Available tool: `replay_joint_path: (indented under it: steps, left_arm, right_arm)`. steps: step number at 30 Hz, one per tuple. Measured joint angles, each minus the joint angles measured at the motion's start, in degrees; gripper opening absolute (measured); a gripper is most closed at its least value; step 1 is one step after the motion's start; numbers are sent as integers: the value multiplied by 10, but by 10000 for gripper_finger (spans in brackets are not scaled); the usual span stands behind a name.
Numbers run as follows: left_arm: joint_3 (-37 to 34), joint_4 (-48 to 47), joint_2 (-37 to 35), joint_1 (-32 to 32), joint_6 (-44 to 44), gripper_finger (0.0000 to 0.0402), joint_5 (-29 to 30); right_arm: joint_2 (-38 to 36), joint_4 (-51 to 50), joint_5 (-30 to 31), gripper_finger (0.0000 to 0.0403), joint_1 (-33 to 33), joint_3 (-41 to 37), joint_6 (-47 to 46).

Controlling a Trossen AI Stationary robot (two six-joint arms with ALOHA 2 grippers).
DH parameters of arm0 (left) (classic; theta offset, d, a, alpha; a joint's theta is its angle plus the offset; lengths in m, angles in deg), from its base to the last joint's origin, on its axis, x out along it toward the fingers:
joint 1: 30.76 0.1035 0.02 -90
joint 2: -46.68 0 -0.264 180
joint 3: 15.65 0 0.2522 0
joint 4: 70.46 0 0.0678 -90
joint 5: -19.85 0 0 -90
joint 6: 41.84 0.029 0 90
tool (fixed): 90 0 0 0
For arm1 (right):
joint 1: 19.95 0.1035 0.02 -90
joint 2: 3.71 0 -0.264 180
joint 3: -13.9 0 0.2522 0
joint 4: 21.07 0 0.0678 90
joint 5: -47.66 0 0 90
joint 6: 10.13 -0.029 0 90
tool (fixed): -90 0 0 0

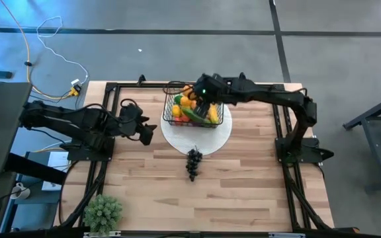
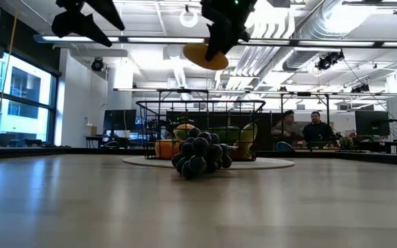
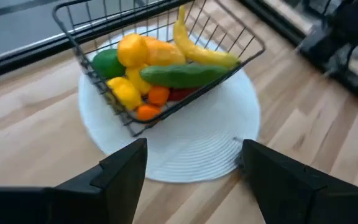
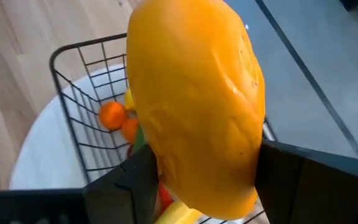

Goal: Build produce basket
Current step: Put the yellow mango into the black wire basket

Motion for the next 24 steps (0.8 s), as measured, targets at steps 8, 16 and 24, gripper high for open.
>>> replay_joint_path:
  steps: [8, 16, 24]
  left_arm:
    - [0, 85, 35, 0, -10, 250, 10]
    - [0, 104, 97, 0, -73, 250, 27]
    - [0, 103, 151, -1, -128, 250, 25]
  right_arm:
    - [0, 13, -92, 183, -78, -1, 97]
    - [3, 9, -178, 183, -123, -34, 105]
    - [3, 7, -197, 183, -135, -88, 141]
